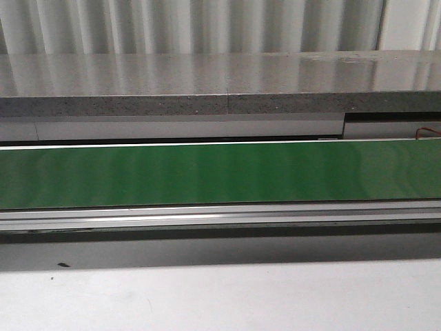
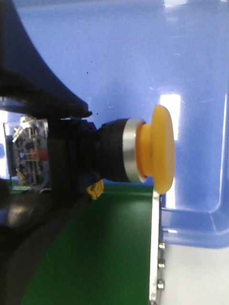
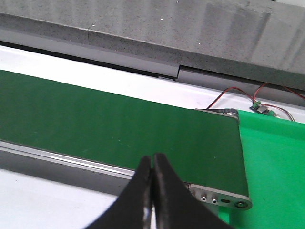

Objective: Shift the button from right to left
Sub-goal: 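Lower the button into the blue tray and open the left gripper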

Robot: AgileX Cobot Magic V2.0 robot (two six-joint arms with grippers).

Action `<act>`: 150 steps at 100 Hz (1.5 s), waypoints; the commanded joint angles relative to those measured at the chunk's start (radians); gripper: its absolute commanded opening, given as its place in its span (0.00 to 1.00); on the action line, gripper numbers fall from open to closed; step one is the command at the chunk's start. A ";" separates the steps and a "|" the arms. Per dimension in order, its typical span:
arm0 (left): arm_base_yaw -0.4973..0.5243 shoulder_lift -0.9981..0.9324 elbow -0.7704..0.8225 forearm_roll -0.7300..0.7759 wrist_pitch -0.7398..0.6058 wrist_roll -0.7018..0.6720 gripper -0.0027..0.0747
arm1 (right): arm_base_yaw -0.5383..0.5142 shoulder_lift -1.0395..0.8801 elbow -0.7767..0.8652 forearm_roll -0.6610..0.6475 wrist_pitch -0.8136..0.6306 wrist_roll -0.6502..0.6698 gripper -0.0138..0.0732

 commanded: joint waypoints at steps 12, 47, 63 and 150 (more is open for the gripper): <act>0.060 0.014 -0.014 -0.011 0.024 0.053 0.01 | 0.001 0.007 -0.025 -0.007 -0.076 -0.009 0.08; 0.115 0.144 -0.014 -0.016 -0.001 0.091 0.02 | 0.001 0.007 -0.025 -0.007 -0.076 -0.009 0.08; 0.116 0.175 -0.014 -0.014 -0.023 0.093 0.24 | 0.001 0.007 -0.025 -0.007 -0.076 -0.009 0.08; -0.005 -0.150 -0.009 -0.064 -0.195 -0.062 0.11 | 0.001 0.007 -0.025 -0.007 -0.076 -0.009 0.08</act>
